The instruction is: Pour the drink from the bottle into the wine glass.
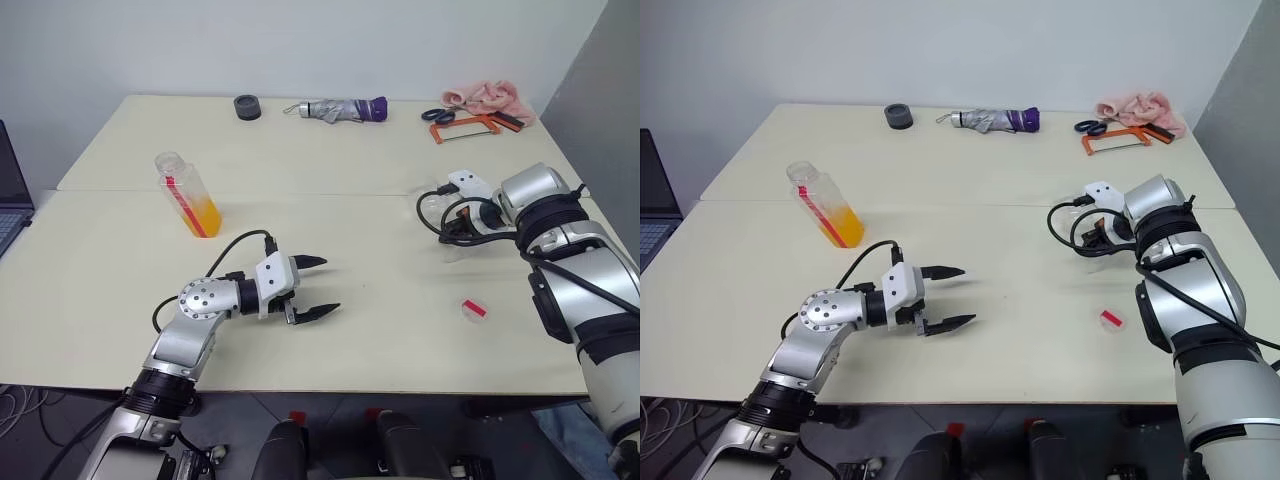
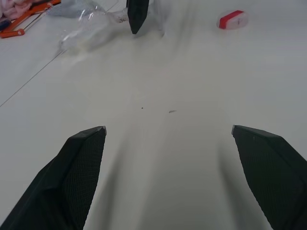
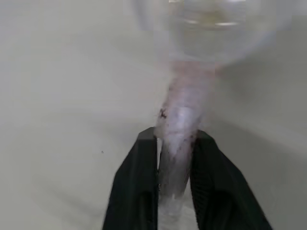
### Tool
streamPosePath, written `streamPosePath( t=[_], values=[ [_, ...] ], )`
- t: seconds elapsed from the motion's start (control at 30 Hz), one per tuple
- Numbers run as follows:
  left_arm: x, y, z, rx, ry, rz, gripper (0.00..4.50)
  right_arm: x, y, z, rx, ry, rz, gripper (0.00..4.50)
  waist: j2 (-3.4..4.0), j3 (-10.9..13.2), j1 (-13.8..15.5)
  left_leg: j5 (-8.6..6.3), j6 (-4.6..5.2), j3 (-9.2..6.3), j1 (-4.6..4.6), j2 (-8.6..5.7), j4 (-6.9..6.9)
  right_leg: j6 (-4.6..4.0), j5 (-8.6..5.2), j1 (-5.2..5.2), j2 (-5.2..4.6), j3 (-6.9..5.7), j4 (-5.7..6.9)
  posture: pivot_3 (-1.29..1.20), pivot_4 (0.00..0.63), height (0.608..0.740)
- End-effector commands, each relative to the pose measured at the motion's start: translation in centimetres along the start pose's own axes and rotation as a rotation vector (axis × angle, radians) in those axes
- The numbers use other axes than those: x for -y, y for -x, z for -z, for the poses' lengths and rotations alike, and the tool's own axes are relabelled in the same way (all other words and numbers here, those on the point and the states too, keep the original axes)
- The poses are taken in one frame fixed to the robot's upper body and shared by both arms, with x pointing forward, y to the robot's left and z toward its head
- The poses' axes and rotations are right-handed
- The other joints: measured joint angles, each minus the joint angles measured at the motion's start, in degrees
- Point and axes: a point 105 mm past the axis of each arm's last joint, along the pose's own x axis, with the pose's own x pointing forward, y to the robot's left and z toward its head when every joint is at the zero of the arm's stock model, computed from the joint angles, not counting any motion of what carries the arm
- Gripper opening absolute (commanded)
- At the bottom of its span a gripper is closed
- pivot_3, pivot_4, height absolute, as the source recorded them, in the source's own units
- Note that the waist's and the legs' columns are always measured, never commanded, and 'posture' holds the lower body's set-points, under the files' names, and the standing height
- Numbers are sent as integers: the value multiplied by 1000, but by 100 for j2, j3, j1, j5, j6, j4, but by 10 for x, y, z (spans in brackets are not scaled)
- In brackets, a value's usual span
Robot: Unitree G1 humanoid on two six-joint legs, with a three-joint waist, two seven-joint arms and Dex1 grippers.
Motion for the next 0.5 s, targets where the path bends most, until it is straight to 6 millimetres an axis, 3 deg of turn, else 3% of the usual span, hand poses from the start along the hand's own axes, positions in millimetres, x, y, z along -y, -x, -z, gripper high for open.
streamPosePath(
  t=[0.03, 0.23, 0.33, 0.5],
  values=[
    [-3, -2, -14, 26, -55, 6, 4500, 5, 10, -9, 39, -14, 22, 148, 0, 0, 0, 0, 0, -2, 0, 0, 0, 0, 0, 0, 0, -2, 0, 0, 150, 740],
    [-9, 1, -16, 20, -56, 4, 4500, -1, 22, -32, 166, -93, -16, 147, 3, 2, -12, 0, 0, 0, -1, 0, 0, 0, 0, 0, 0, 0, 1, 0, 150, 740],
    [-15, 5, -16, 21, -35, -29, 4500, -16, 31, -67, 358, -155, -69, 147, 16, 10, -43, 0, 0, 1, -1, 0, -2, 0, 0, -1, 0, 1, 1, 0, 150, 740],
    [-22, 11, -22, 44, 22, -68, 4500, -38, 11, -97, 628, -241, -113, 147, 17, 10, -90, 0, 0, 0, 0, 6, -7, -1, 0, -4, 2, 2, 1, 0, 150, 740]
  ],
)
